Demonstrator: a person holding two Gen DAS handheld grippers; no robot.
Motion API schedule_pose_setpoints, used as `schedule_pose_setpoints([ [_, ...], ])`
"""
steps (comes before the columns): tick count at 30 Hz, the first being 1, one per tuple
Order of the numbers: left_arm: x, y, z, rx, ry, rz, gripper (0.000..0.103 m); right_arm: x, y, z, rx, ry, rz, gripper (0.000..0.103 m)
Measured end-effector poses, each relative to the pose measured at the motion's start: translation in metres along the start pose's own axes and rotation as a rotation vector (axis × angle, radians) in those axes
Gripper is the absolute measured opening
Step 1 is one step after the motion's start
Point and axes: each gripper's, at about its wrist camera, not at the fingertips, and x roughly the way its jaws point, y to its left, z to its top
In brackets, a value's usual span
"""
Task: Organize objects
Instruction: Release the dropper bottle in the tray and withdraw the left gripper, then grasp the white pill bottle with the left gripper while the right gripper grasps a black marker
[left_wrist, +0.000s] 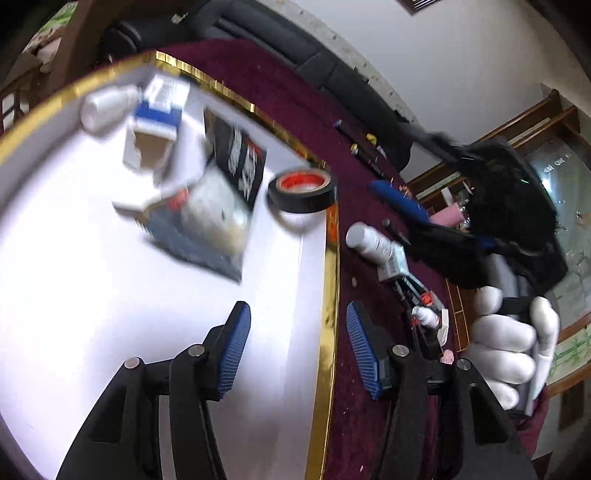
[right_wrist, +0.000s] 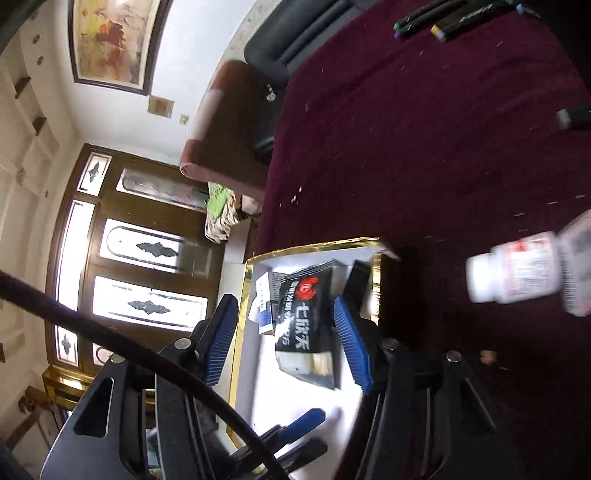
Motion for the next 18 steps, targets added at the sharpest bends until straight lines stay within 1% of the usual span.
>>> schedule_pose_setpoints([
  [1, 0.004, -0.001, -0.003, -0.007, 0.021, -0.002, 0.048, -0.011, -0.002, -0.001, -0.012, -0.013, -0.006, 0.055],
  [2, 0.005, -0.003, -0.004, -0.007, 0.025, -0.012, 0.048, -0.023, -0.003, -0.003, -0.027, -0.024, -0.017, 0.055],
  [4, 0.004, -0.009, -0.009, 0.014, 0.017, -0.005, 0.048, -0.051, -0.011, -0.008, -0.059, -0.055, -0.064, 0.055],
  [6, 0.008, -0.018, -0.013, 0.043, 0.03, -0.003, 0.048, -0.071, -0.019, -0.014, -0.085, -0.07, -0.117, 0.055],
  [8, 0.012, -0.025, -0.016, 0.059, 0.051, -0.007, 0.048, -0.089, -0.027, -0.02, -0.113, -0.073, -0.196, 0.055],
  [11, 0.014, -0.041, -0.021, 0.12, 0.058, -0.003, 0.049, -0.113, -0.047, -0.033, -0.179, -0.047, -0.348, 0.054],
  [12, 0.011, -0.048, -0.025, 0.15, 0.047, 0.015, 0.049, -0.117, -0.053, -0.038, -0.198, -0.04, -0.39, 0.054],
  [14, 0.006, -0.055, -0.03, 0.176, 0.034, 0.024, 0.052, -0.125, -0.064, -0.042, -0.224, -0.022, -0.441, 0.054],
  [17, -0.001, -0.06, -0.033, 0.164, 0.026, 0.019, 0.053, -0.132, -0.073, -0.053, -0.254, -0.006, -0.498, 0.054],
  [18, -0.003, -0.063, -0.034, 0.167, 0.021, 0.017, 0.053, -0.132, -0.074, -0.059, -0.277, -0.003, -0.534, 0.054],
])
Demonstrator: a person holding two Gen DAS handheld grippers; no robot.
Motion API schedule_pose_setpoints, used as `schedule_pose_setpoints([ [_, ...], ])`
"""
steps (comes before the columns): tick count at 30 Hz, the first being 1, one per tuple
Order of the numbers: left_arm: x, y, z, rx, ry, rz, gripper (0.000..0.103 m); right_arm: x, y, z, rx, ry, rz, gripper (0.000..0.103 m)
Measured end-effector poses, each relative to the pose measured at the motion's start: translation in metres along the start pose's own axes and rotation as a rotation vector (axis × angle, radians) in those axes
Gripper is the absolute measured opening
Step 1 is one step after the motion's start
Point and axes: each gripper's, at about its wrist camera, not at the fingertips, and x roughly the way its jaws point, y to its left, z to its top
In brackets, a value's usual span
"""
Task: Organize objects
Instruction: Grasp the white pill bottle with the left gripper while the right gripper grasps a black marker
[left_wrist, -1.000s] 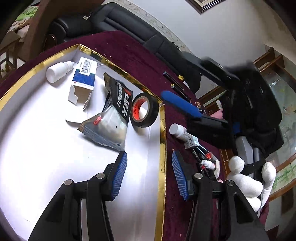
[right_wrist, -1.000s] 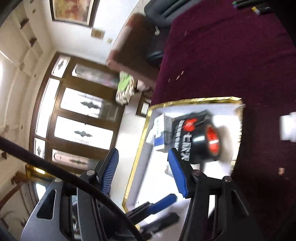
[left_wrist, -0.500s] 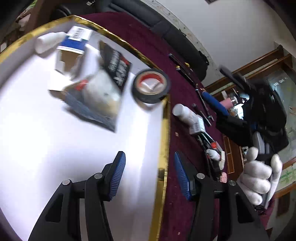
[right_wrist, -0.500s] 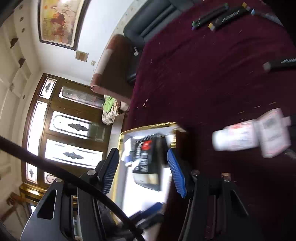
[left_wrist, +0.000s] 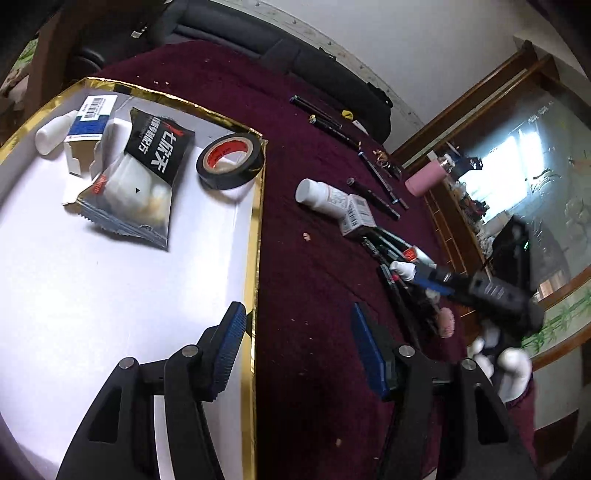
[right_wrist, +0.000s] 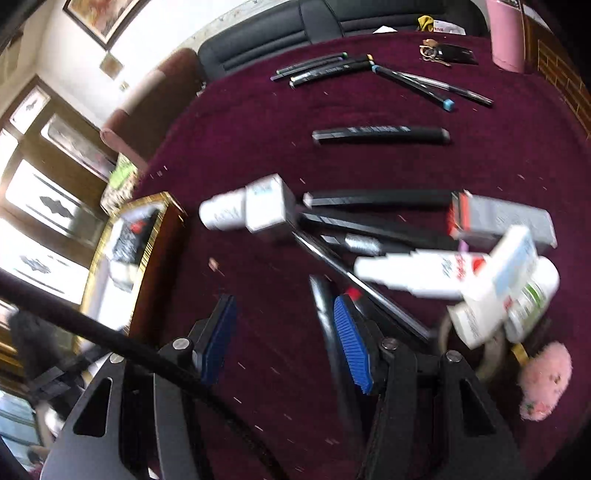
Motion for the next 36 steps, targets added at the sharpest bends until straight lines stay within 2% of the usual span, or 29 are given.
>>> schedule_pose_setpoints([
  [3, -0.008, -0.014, 0.001, 0.04, -0.03, -0.002, 0.053, 0.005, 0.007, -0.019, -0.107, 0.006, -0.133, 0.054],
  [5, -0.013, -0.023, 0.003, 0.065, -0.049, 0.001, 0.053, 0.016, 0.006, -0.03, -0.147, 0.023, -0.16, 0.053],
  [7, -0.012, -0.029, 0.006, 0.072, -0.055, 0.002, 0.053, 0.029, 0.011, -0.035, -0.183, 0.03, -0.213, 0.043],
  [9, -0.007, -0.036, 0.007, 0.082, -0.051, 0.007, 0.053, 0.035, 0.021, -0.038, -0.243, -0.013, -0.305, 0.028],
  [10, -0.007, -0.039, 0.006, 0.088, -0.047, 0.011, 0.053, 0.035, 0.024, -0.039, -0.252, -0.021, -0.311, 0.024],
  [11, -0.003, -0.045, 0.007, 0.109, -0.04, 0.021, 0.053, 0.034, 0.026, -0.04, -0.255, -0.016, -0.292, 0.013],
  [15, 0.006, -0.07, 0.02, 0.272, -0.041, 0.078, 0.053, 0.027, 0.024, -0.051, -0.273, -0.008, -0.277, 0.012],
  [18, 0.031, -0.098, 0.042, 0.501, -0.032, 0.132, 0.053, 0.018, 0.011, -0.06, -0.234, -0.008, -0.213, 0.013],
  [20, 0.058, -0.111, 0.057, 0.633, 0.02, 0.17, 0.053, 0.011, 0.002, -0.066, -0.205, -0.011, -0.17, 0.013],
  [22, 0.096, -0.12, 0.068, 0.794, 0.097, 0.25, 0.053, 0.007, -0.006, -0.068, -0.179, -0.015, -0.125, 0.013],
  [24, 0.123, -0.12, 0.073, 0.907, 0.16, 0.322, 0.053, 0.005, -0.013, -0.068, -0.15, -0.015, -0.079, 0.013],
  [27, 0.152, -0.115, 0.081, 0.981, 0.23, 0.372, 0.053, 0.005, -0.019, -0.065, -0.114, -0.013, -0.025, 0.013],
  [31, 0.179, -0.115, 0.094, 1.007, 0.25, 0.376, 0.053, 0.005, -0.02, -0.065, -0.099, -0.013, -0.001, 0.013],
  [34, 0.195, -0.116, 0.092, 1.028, 0.269, 0.381, 0.053, 0.005, -0.02, -0.065, -0.099, -0.014, -0.004, 0.013],
  [36, 0.198, -0.119, 0.089, 1.035, 0.254, 0.373, 0.053, 0.005, -0.019, -0.066, -0.102, -0.017, -0.009, 0.013],
])
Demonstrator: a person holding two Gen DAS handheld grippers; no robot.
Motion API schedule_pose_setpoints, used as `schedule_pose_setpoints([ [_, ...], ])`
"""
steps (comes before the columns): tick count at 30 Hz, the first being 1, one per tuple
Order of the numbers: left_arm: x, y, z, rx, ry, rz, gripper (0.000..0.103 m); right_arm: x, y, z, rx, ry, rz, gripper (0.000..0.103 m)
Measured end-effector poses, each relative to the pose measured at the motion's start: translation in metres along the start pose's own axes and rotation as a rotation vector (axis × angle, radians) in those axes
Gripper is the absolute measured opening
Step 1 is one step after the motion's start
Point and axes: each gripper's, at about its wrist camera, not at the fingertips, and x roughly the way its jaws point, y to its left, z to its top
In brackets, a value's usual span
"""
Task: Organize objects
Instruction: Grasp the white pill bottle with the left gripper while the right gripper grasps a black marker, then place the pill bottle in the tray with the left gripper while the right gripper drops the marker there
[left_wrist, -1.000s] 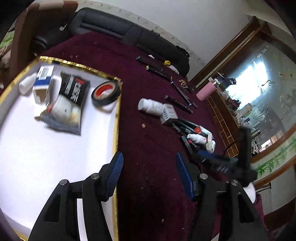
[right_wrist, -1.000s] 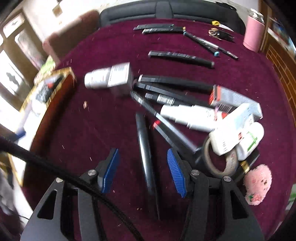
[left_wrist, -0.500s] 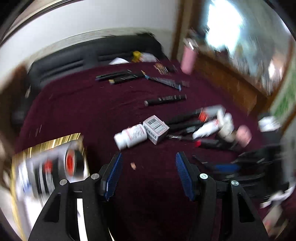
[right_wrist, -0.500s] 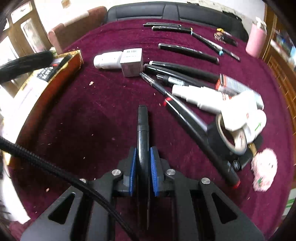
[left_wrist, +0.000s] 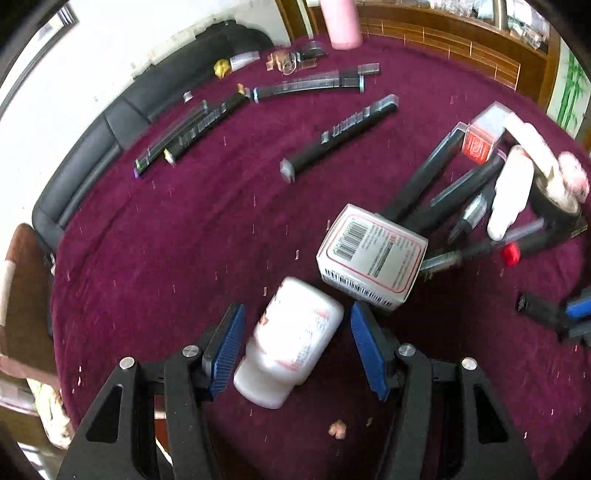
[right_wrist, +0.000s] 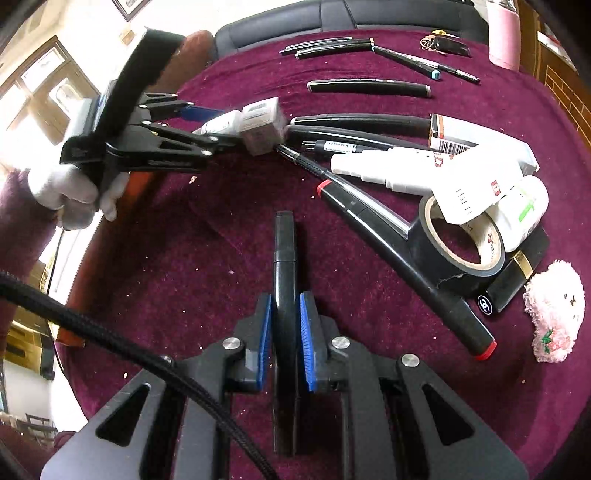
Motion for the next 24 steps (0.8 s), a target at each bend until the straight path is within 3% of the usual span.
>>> schedule_pose_setpoints([
  [4, -0.004, 0.002, -0.003, -0.075, 0.032, -0.03, 0.035, 0.0, 0.005, -0.001, -0.01, -0.008, -0.028, 0.013],
  [9, -0.035, 0.002, -0.02, -0.197, -0.023, -0.078, 0.031, -0.001, 0.009, -0.003, -0.002, -0.02, -0.053, 0.013],
  [16, -0.102, 0.009, -0.062, -0.35, -0.154, -0.203, 0.03, -0.005, -0.012, -0.005, 0.168, -0.028, 0.169, 0.013],
  [24, -0.159, 0.032, -0.122, -0.486, -0.278, -0.216, 0.03, -0.02, 0.014, -0.005, 0.208, -0.073, 0.35, 0.013],
])
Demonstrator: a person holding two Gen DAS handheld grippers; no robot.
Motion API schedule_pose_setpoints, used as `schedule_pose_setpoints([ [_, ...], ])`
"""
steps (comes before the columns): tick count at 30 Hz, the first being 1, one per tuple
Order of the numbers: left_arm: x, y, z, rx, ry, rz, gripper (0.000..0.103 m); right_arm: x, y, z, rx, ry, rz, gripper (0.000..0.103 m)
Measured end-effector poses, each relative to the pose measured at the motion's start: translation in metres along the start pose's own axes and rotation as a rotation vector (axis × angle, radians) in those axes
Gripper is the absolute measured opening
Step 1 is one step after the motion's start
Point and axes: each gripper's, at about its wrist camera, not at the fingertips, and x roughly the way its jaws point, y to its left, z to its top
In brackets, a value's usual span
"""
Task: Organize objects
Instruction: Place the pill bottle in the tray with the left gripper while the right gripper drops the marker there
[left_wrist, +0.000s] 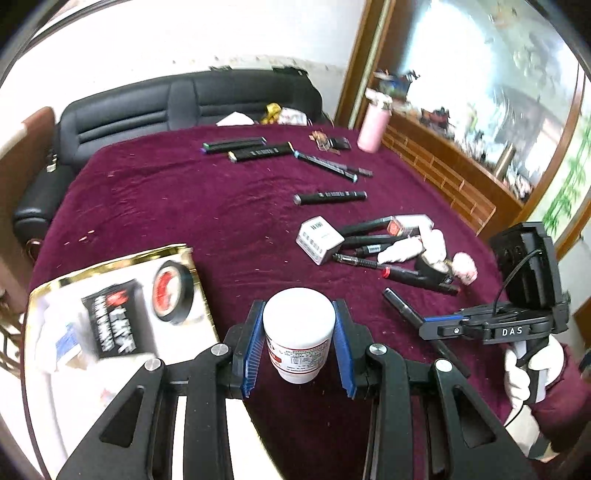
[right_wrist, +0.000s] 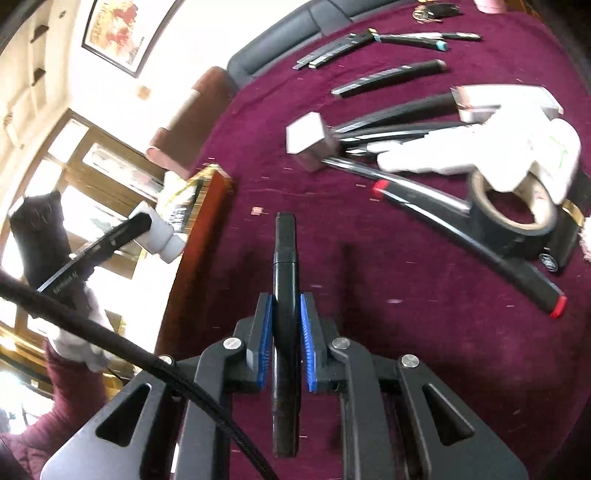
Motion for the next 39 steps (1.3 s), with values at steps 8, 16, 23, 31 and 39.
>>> schedule_pose_setpoints([
  [8, -0.04, 0.045, -0.021, -0.088, -0.019, 0.043, 0.03, 0.052, 0.077, 0.033, -0.069, 0.042, 0.138, 0.013],
  [16, -0.011, 0.097, -0.037, -0.219, 0.057, 0.076, 0.03, 0.141, 0.121, 0.061, -0.044, 0.116, 0.115, 0.013],
  [23, 0.026, 0.121, -0.035, -0.295, 0.105, 0.054, 0.03, 0.175, 0.126, 0.067, -0.02, 0.137, 0.014, 0.014],
  [31, 0.033, 0.131, -0.029, -0.366, 0.06, 0.022, 0.032, 0.159, 0.126, 0.064, -0.019, 0.086, -0.024, 0.028],
  [39, 0.009, 0.135, -0.034, -0.435, -0.001, 0.042, 0.05, 0.11, 0.11, 0.059, -0.001, 0.001, 0.021, 0.041],
])
